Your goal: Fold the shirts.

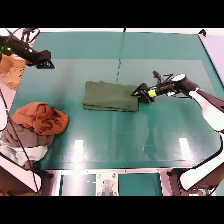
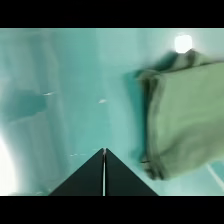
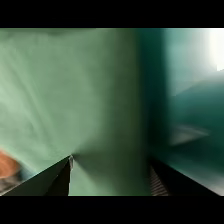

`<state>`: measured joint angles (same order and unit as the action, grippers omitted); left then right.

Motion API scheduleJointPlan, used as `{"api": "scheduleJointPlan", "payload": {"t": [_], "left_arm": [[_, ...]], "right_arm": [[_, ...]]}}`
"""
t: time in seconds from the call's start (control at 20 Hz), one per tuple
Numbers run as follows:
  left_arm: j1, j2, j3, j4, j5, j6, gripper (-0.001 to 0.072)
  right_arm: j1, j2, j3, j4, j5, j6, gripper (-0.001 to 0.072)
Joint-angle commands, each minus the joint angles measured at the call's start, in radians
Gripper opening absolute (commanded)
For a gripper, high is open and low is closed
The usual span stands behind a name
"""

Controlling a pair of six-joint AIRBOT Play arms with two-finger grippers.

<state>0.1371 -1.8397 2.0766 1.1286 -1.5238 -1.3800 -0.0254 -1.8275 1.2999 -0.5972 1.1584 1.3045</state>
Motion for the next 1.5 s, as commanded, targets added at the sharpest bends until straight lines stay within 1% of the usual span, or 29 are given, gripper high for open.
{"api": "scheduleJointPlan", "payload": {"t": [0.0, 0.05, 0.1, 0.15, 0.25, 0.35, 0.5, 0.6, 0.8, 1.0, 1.05, 1.15, 1.25, 1.35, 1.45], "left_arm": [[0.001, 0.001, 0.000, 0.063, 0.009, -0.018, 0.0024], [0.001, 0.001, 0.000, 0.063, 0.009, -0.018, 0.0024], [0.001, 0.001, 0.000, 0.063, 0.009, -0.018, 0.0024], [0.001, 0.001, 0.000, 0.063, 0.006, -0.018, 0.0024], [0.001, 0.001, 0.000, 0.063, -0.003, -0.018, 0.0024], [0.001, 0.001, 0.000, 0.063, -0.005, -0.018, 0.0024], [0.001, 0.001, 0.000, 0.063, -0.005, -0.018, 0.0024], [0.001, 0.001, 0.000, 0.063, -0.004, -0.018, 0.0024], [0.001, 0.001, 0.000, 0.062, -0.003, -0.018, 0.0024], [0.001, 0.001, 0.000, 0.060, -0.004, -0.023, 0.0024], [0.001, 0.001, 0.000, 0.060, -0.004, -0.032, 0.0024], [0.001, 0.001, 0.000, 0.052, -0.004, -0.035, 0.0024], [0.001, 0.001, 0.000, 0.040, -0.004, -0.035, 0.0024], [-0.006, 0.001, -0.001, 0.039, -0.003, -0.035, 0.0024], [-0.015, 0.001, -0.024, 0.035, -0.002, -0.034, 0.0024]], "right_arm": [[0.075, -0.040, -0.006, 0.134, -0.025, -0.063, 0.0434], [0.087, -0.040, 0.010, 0.145, -0.024, -0.068, 0.0141], [0.087, -0.039, 0.035, 0.145, -0.024, -0.067, 0.0051], [0.080, -0.033, 0.060, 0.144, -0.024, -0.064, 0.0012], [0.026, 0.008, 0.091, 0.142, -0.026, -0.048, 0.0010], [-0.082, 0.080, 0.092, 0.116, -0.025, -0.030, 0.0010], [-0.324, 0.198, 0.092, -0.027, 0.006, 0.048, 0.0010], [-0.506, 0.257, 0.092, -0.113, 0.045, 0.077, 0.0010], [-0.869, 0.322, 0.089, -0.211, 0.122, 0.077, 0.0010], [-1.179, 0.349, 0.030, -0.314, 0.130, 0.073, 0.0010], [-1.247, 0.349, 0.003, -0.323, 0.135, 0.059, 0.0010], [-1.355, 0.349, -0.066, -0.325, 0.133, 0.019, 0.0010], [-1.417, 0.349, -0.142, -0.351, 0.111, -0.004, 0.0010], [-1.444, 0.349, -0.224, -0.404, 0.085, -0.003, 0.0010], [-1.449, 0.349, -0.305, -0.407, 0.044, -0.003, 0.0010]]}}
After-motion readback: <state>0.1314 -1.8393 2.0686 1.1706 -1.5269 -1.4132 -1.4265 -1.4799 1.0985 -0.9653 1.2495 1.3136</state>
